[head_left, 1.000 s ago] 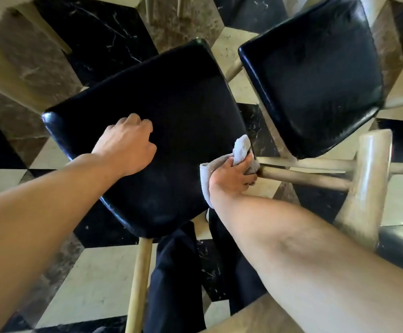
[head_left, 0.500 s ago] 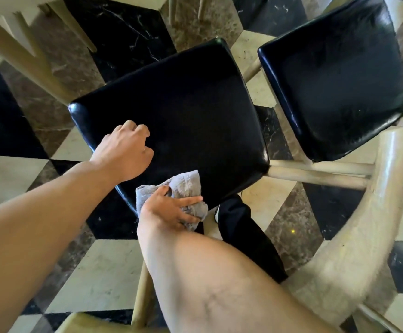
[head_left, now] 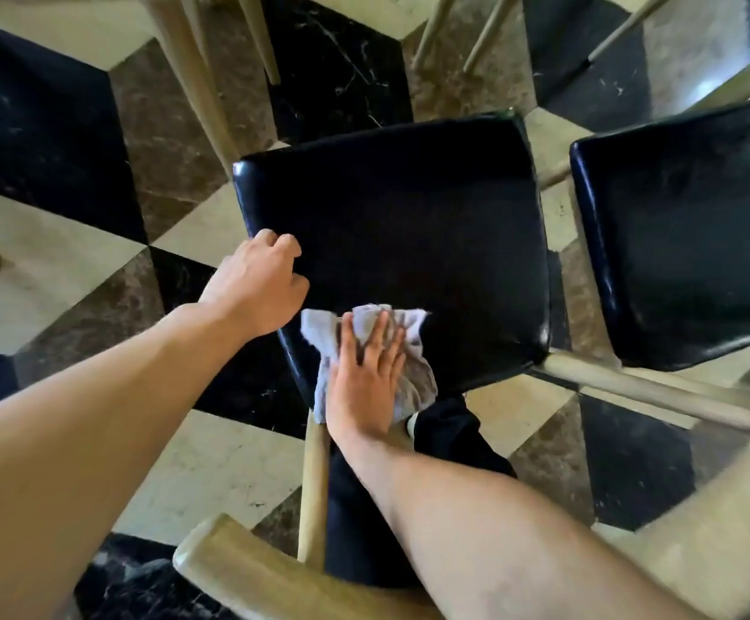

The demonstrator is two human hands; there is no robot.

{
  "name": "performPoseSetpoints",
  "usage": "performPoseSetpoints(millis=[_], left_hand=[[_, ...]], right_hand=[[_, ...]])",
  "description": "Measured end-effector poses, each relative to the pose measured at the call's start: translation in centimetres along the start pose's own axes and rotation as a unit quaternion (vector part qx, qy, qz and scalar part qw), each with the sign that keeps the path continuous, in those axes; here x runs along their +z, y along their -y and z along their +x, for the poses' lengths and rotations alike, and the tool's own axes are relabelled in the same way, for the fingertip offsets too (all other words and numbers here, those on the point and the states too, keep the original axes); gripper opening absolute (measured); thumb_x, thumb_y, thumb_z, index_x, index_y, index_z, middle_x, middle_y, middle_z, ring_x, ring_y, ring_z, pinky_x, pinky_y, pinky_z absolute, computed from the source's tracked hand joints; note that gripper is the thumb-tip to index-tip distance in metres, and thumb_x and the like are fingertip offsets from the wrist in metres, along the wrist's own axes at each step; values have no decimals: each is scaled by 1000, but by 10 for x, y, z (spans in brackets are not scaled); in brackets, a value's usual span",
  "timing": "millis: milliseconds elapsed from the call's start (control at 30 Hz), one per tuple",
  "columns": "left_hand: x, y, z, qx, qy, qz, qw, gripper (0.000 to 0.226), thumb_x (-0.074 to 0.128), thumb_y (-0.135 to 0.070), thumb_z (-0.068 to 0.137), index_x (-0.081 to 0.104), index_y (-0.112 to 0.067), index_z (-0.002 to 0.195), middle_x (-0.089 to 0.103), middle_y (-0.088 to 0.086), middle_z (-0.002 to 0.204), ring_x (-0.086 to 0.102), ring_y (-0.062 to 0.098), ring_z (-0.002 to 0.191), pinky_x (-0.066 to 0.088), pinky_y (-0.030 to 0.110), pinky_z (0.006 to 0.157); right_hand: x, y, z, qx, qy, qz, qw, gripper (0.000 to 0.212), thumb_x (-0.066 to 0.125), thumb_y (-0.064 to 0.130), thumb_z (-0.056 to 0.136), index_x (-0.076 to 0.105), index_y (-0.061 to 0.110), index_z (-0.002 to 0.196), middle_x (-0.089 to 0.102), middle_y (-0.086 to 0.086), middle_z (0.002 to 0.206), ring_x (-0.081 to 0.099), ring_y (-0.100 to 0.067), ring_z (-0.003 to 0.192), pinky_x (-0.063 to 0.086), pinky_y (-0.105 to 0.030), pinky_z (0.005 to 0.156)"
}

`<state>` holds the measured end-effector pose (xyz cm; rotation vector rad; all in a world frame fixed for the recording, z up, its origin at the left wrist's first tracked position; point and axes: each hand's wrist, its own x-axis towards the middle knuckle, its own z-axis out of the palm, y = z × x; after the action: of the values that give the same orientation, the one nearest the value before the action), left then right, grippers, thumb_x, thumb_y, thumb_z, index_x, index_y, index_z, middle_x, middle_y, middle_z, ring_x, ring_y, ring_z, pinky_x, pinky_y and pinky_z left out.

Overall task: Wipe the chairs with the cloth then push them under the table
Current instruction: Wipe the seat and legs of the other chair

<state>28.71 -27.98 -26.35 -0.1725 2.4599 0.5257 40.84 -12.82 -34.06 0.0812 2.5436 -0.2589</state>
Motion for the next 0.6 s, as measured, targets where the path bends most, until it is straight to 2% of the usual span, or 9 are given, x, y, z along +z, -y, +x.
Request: performPoseSetpoints(millis=[33, 67, 100, 167, 300, 367, 433, 500, 600], left_hand=[[1, 4, -3, -11, 0, -13, 1000, 44, 51, -22, 92, 51, -13, 135, 51, 11, 125, 53, 35, 115, 48, 45, 91], [3, 10, -7, -23, -1, -25, 999, 44, 51, -21, 91, 51, -13, 134, 52, 11, 124, 53, 34, 114, 48, 45, 91], [4, 17, -12, -35, -3, -35, 999, 43, 51, -21, 91, 51, -13, 133, 52, 11, 124, 54, 34, 113, 48, 45, 92], [7, 24, -19, -39, -1, -38, 999, 40, 50, -22, 91, 53, -12, 130, 52, 12, 121, 54, 34, 111, 48, 48, 92], [15, 49, -30, -69, -12, -34, 997, 33, 48, -22, 93, 53, -7, 123, 53, 14, 117, 54, 36, 108, 48, 50, 91], [18, 57, -30, -82, -23, -47, 995, 34, 48, -22, 94, 52, -8, 124, 53, 14, 120, 53, 35, 110, 48, 49, 91], [18, 63, -28, -84, -38, -56, 994, 35, 48, -22, 94, 51, -9, 126, 54, 13, 123, 52, 34, 111, 47, 46, 92], [16, 66, -23, -80, -55, -55, 994, 34, 48, -22, 95, 50, -9, 126, 54, 12, 124, 53, 34, 113, 47, 45, 91], [7, 67, -10, -82, -70, -50, 993, 39, 50, -23, 93, 48, -8, 130, 53, 14, 127, 51, 36, 117, 47, 48, 92]], right_hand=[[5, -6, 0, -154, 5, -41, 987, 68, 48, 36, 102, 16, 34, 162, -4, -17, 170, -7, -45, 154, 8, -61, 124], [5, -11, 5, -276, 20, -77, 958, 69, 55, 34, 98, 23, 37, 160, 1, -13, 170, -4, -45, 155, 10, -62, 123], [7, -14, 11, -362, 33, -98, 926, 71, 60, 31, 94, 30, 38, 158, 3, -10, 171, -1, -45, 155, 10, -63, 122], [7, -29, 24, -434, 48, -130, 890, 75, 65, 33, 87, 35, 40, 155, 3, -8, 171, 0, -45, 155, 8, -64, 122], [12, -18, 46, -502, 32, -201, 840, 79, 68, 48, 85, 33, 41, 156, 5, -9, 171, 2, -46, 155, 11, -66, 122], [7, 1, 65, -544, 5, -219, 810, 73, 68, 51, 86, 40, 40, 153, 19, -10, 169, 11, -44, 154, 17, -64, 121], [-4, 19, 93, -567, -13, -205, 798, 68, 68, 50, 85, 49, 35, 149, 29, -11, 166, 16, -42, 154, 20, -63, 121], [-20, 40, 127, -548, -22, -197, 813, 66, 60, 50, 88, 45, 35, 150, 18, -10, 169, 9, -39, 156, 12, -61, 124], [-50, 61, 179, -463, -52, -178, 867, 72, 51, 53, 90, 27, 43, 157, 10, -7, 171, 4, -37, 157, 3, -58, 124]])
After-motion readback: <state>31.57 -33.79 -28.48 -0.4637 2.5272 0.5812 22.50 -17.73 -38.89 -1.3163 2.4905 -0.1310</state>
